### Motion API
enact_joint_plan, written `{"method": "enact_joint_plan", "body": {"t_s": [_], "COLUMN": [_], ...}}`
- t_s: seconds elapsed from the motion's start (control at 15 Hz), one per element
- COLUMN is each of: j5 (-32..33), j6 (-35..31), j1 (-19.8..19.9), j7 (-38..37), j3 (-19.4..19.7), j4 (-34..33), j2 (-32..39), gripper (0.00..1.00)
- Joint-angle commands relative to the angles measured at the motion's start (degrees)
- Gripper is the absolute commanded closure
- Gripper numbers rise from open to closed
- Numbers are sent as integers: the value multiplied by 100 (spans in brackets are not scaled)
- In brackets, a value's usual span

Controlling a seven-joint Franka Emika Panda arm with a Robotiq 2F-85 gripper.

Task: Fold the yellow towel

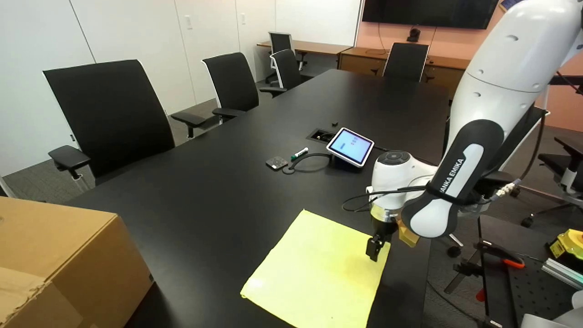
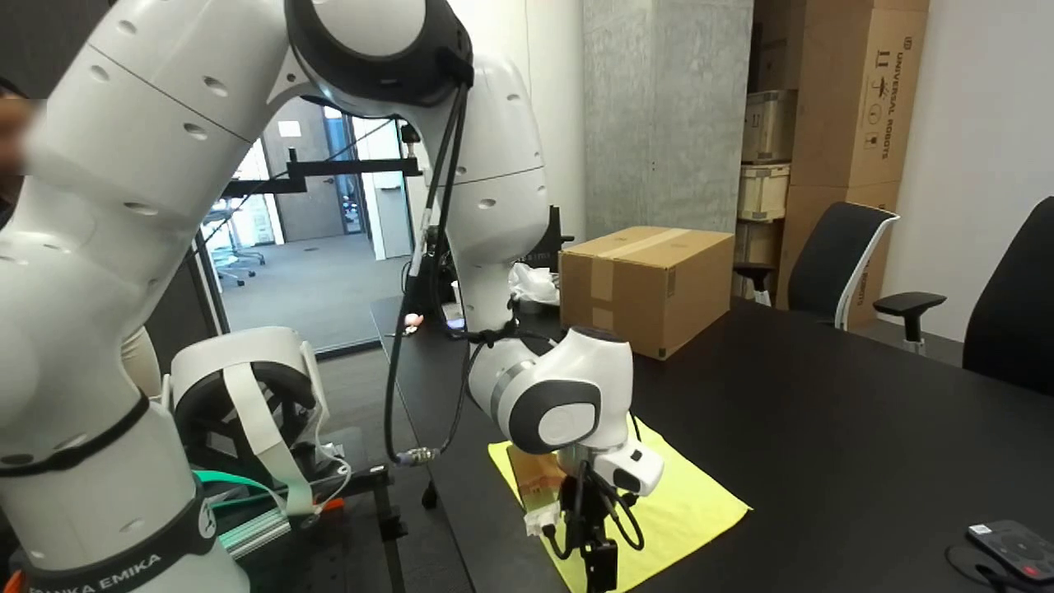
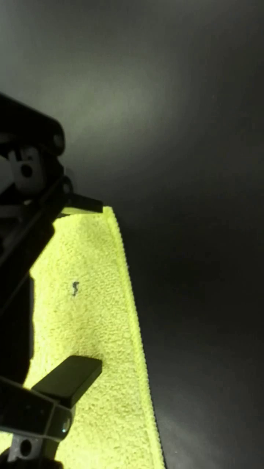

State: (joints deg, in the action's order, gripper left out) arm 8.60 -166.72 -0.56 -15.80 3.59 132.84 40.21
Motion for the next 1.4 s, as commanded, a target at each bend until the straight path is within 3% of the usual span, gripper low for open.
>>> {"method": "enact_joint_plan", "body": {"t_s": [0.0, 0.4, 0.47, 0.6, 1.07, 1.33], "j5": [-372, -622, -643, -693, -623, -529], "j6": [-78, -40, 8, 130, 736, 1089], "j1": [-186, -27, -20, -29, -401, -696], "j7": [264, 503, 534, 561, 304, 123], "j3": [111, 50, 42, 46, 307, 501], "j4": [-450, -643, -623, -653, -662, -738], "j2": [365, 500, 448, 419, 119, -51], "gripper": [0, 0, 25, 34, 88, 96]}}
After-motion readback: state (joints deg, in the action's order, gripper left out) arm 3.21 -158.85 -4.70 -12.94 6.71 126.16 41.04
